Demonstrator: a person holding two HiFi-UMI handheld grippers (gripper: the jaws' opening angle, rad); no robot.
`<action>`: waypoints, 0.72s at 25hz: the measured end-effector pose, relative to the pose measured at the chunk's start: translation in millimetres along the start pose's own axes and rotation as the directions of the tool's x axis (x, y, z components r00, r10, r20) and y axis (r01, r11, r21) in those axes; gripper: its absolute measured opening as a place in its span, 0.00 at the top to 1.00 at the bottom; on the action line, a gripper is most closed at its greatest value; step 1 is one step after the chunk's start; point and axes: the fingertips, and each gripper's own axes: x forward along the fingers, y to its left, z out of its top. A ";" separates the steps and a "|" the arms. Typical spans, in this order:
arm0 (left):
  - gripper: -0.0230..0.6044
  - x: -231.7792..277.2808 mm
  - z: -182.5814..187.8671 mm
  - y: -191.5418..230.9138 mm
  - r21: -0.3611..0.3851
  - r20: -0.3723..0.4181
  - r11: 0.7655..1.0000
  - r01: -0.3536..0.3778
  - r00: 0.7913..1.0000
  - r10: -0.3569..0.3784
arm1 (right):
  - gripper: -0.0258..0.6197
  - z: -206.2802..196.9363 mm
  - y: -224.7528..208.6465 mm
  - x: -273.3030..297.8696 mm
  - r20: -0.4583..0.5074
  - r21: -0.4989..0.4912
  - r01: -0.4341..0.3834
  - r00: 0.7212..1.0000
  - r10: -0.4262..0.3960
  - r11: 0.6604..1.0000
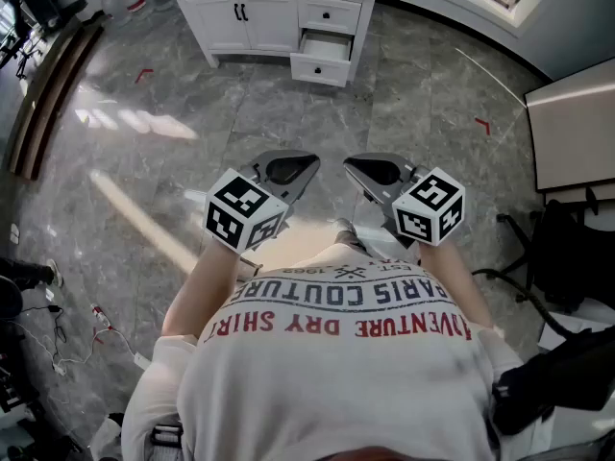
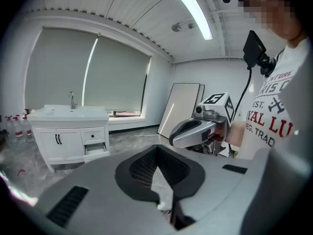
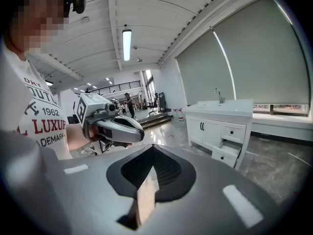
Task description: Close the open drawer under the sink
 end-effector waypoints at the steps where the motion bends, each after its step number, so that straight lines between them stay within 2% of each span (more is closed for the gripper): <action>1: 0.96 -0.2 -1.6 -2.1 -0.002 -0.001 1.000 0.002 1.000 -0.002 | 0.96 -1.6 1.5 -0.8 -0.002 -0.004 0.001 1.000 -0.001 1.000; 18: 0.96 8.1 -10.3 -7.8 -0.028 -0.018 1.000 0.009 1.000 -0.009 | 0.96 -10.2 -2.3 -7.4 0.022 0.035 0.009 1.000 -0.010 0.999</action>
